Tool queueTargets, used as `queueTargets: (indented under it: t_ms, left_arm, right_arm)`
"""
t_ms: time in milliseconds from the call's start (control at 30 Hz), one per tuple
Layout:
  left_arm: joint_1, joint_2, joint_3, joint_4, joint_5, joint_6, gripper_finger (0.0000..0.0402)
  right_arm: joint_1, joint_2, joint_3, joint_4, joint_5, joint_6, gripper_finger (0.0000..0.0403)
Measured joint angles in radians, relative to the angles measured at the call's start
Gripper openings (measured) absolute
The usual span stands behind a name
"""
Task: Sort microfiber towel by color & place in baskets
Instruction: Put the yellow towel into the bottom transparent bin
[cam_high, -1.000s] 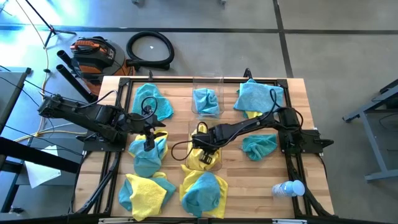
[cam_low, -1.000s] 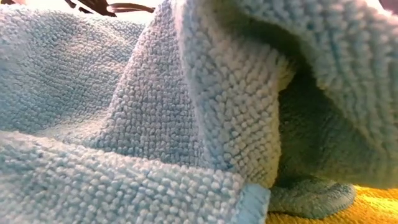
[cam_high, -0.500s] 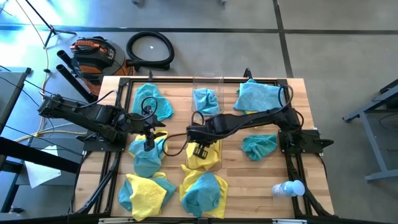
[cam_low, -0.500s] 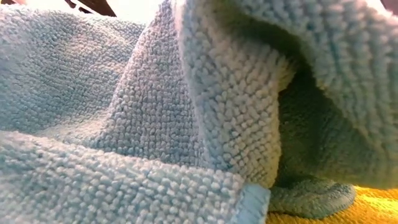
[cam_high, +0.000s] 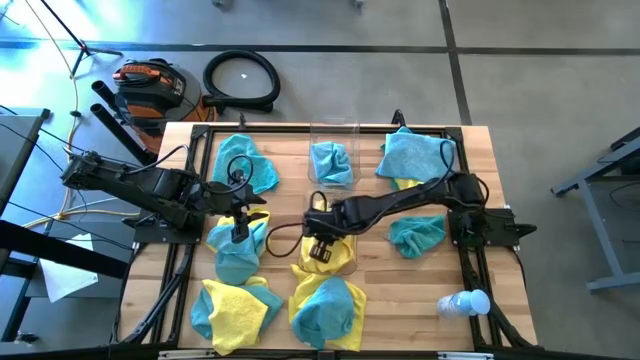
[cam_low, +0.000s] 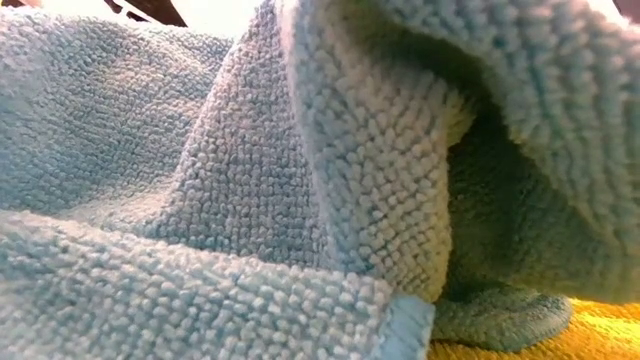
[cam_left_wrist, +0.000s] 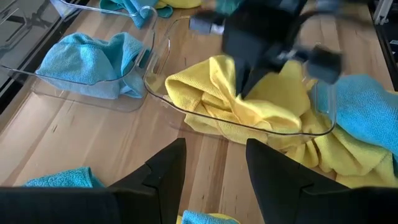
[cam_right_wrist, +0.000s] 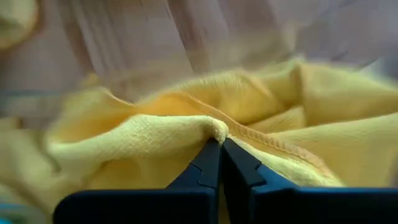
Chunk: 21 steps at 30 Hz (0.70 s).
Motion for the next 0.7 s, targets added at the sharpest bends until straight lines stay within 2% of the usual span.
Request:
queueTargets:
  t_ms: [133,333,500,700]
  left_arm:
    - [0.000,0.000,0.000,0.000,0.000,0.000,0.0158]
    - [0.000,0.000,0.000,0.000,0.000,-0.001,0.0158]
    - [0.000,0.000,0.000,0.000,0.000,-0.001,0.0158]
    - [0.000,0.000,0.000,0.000,0.000,-0.060,0.0158]
  right_arm:
    - [-0.023,0.000,-0.109,0.073,-0.094,0.057,0.0020]
    - [-0.029,-0.002,-0.162,0.098,-0.143,0.090,0.0110]
    - [-0.033,0.000,-0.093,0.016,-0.167,0.094,0.0177]
    - [-0.049,0.000,0.086,-0.221,-0.159,0.060,0.0197]
